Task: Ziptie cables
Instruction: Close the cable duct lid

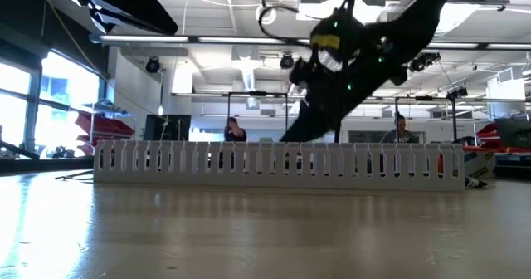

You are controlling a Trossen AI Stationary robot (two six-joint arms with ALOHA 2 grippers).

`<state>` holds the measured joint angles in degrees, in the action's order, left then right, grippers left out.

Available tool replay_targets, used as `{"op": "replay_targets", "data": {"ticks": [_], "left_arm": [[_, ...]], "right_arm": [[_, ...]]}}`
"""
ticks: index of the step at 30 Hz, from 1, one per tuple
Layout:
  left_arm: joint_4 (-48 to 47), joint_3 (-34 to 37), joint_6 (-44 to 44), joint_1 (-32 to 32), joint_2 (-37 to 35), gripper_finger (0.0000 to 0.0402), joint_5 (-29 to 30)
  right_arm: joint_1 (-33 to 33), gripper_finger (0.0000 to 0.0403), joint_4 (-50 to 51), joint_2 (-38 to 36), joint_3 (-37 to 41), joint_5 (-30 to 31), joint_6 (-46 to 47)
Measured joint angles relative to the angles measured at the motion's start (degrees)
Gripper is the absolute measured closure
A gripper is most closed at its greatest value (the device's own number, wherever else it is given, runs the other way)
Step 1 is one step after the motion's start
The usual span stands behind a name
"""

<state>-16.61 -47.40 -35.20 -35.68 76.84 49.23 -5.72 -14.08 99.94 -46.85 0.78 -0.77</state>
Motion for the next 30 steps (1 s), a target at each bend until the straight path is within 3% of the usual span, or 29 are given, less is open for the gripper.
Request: {"op": "replay_targets", "data": {"ticks": [9,16,21,26,30], "left_arm": [[-0.11,0.0,3.25,-0.37,-3.25,0.0401,2.42],[-3.58,0.0,7.62,-0.12,-11.25,0.0401,5.9],[-12.19,0.37,1.63,0.83,-15.1,0.0401,0.92],[-12.52,5.8,-5.13,0.82,-15.09,0.0401,-4.46],[-11.49,10.86,-11.69,0.74,-14.95,0.0401,-3.08]], "right_arm": [[6.45,0.0193,2.08,-8.56,-0.48,2.91,7.13],[10.89,0.0193,20.02,-6.12,-11.24,0.81,11.88],[12.61,0.0193,25.53,-2.55,-17.89,0.83,13.69],[12.64,0.0193,25.8,1.81,-21.05,0.98,12.54],[12.64,0.0193,25.97,5.05,-22.27,2.31,11.49]]}}
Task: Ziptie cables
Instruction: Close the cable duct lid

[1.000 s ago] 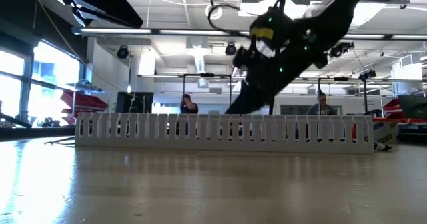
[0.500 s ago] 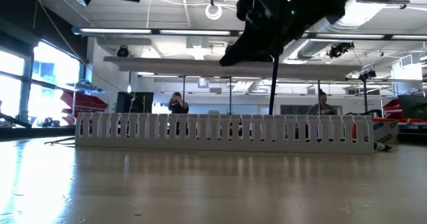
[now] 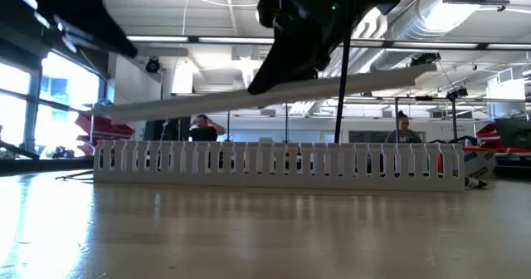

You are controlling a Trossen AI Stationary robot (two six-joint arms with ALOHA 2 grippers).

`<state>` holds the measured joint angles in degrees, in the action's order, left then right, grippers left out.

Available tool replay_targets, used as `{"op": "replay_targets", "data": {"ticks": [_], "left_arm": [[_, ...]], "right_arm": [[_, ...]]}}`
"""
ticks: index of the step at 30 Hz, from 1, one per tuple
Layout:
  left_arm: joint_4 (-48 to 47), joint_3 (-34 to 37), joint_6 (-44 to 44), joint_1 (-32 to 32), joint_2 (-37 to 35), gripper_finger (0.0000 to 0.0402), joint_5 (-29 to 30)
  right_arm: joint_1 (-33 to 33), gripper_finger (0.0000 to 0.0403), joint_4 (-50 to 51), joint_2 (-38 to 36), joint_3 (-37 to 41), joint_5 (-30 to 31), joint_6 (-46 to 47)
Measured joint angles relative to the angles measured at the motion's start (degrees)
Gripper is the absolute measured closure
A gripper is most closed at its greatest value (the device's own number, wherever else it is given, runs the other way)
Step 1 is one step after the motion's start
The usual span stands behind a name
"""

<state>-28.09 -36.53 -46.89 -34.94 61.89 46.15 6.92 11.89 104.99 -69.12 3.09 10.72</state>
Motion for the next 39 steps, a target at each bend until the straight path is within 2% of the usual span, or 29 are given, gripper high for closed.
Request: {"op": "replay_targets", "data": {"ticks": [13,19,39], "left_arm": [[15.08,9.76,0.5,0.48,-0.02,0.0401,0.77],[16.47,9.92,1.51,0.48,-0.02,0.0401,1.33],[16.44,9.92,0.98,0.48,0.13,0.0401,1.09]], "right_arm": [[0.22,0.0193,0.92,0.97,-0.26,0.4,-0.43],[0.37,0.0193,0.72,-0.07,-0.26,3.41,1.52],[0.52,0.0193,0.94,-0.35,-0.26,2.32,3.22]]}}
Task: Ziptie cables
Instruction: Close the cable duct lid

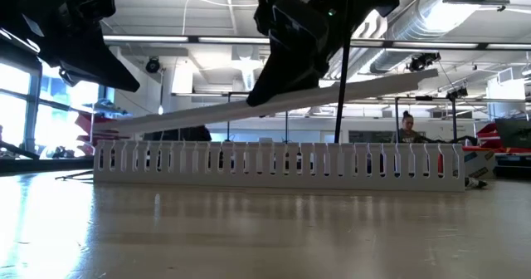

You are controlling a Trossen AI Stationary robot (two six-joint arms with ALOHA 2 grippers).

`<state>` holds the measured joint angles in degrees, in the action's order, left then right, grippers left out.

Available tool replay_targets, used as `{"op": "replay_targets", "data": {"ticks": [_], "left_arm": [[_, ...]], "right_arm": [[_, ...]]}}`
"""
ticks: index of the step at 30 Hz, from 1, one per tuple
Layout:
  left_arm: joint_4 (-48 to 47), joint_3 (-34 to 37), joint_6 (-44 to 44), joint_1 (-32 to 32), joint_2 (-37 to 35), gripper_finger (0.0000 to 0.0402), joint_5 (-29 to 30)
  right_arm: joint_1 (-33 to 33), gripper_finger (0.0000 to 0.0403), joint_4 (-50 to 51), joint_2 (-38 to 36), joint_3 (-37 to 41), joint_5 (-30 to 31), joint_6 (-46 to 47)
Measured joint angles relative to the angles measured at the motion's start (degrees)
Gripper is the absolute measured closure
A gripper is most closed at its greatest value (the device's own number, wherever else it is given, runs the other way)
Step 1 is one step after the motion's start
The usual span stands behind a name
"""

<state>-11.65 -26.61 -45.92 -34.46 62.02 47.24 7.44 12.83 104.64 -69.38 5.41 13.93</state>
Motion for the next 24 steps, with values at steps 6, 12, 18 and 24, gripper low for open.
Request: {"op": "replay_targets", "data": {"ticks": [6,12,18,24], "left_arm": [[0.08,-0.02,-0.74,0.0,1.11,0.0401,-0.25],[1.55,-0.02,-1.89,0.0,4.63,0.0401,-0.82],[2.38,-0.04,-3.06,0.0,8.53,0.0401,-1.33],[2.58,-0.04,-4.44,0.72,11.45,0.0401,-2.53]], "right_arm": [[0.09,0.0193,1.74,0.15,0.0,-1.59,1.07],[0.09,0.0193,1.52,0.26,0.0,-1.68,1.07],[0.17,0.0193,1.68,0.26,0.0,-2.25,1.07],[0.3,0.0193,1.76,0.26,0.0,-2.39,1.07]]}}
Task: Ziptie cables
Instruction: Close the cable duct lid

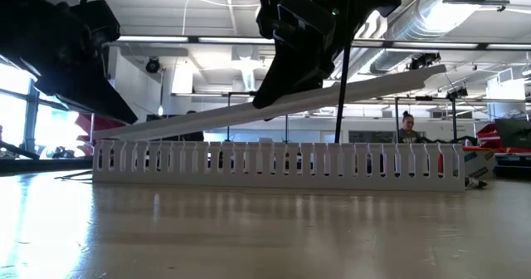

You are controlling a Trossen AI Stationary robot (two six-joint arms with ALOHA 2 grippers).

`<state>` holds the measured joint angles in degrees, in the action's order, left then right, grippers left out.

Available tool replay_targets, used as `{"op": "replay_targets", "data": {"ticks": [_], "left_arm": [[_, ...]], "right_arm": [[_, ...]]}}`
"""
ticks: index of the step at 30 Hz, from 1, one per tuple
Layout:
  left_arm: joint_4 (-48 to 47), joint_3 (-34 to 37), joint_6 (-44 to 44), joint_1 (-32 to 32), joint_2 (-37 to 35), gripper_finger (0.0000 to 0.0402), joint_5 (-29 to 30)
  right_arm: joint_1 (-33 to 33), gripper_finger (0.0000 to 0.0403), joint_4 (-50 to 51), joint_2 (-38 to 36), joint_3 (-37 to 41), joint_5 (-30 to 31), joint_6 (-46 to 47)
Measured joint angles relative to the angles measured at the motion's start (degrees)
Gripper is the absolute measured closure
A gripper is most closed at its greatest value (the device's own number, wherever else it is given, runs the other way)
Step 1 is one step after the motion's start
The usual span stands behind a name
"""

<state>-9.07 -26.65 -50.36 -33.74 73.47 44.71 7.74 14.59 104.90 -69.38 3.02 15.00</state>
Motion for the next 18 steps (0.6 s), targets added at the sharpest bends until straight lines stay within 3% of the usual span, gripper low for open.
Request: {"op": "replay_targets", "data": {"ticks": [18], "left_arm": [[0.58,-0.09,-0.6,0.77,2.12,0.0402,-1.62]], "right_arm": [[0.75,0.0193,0.59,0.55,0.0,0.43,-0.17]]}}
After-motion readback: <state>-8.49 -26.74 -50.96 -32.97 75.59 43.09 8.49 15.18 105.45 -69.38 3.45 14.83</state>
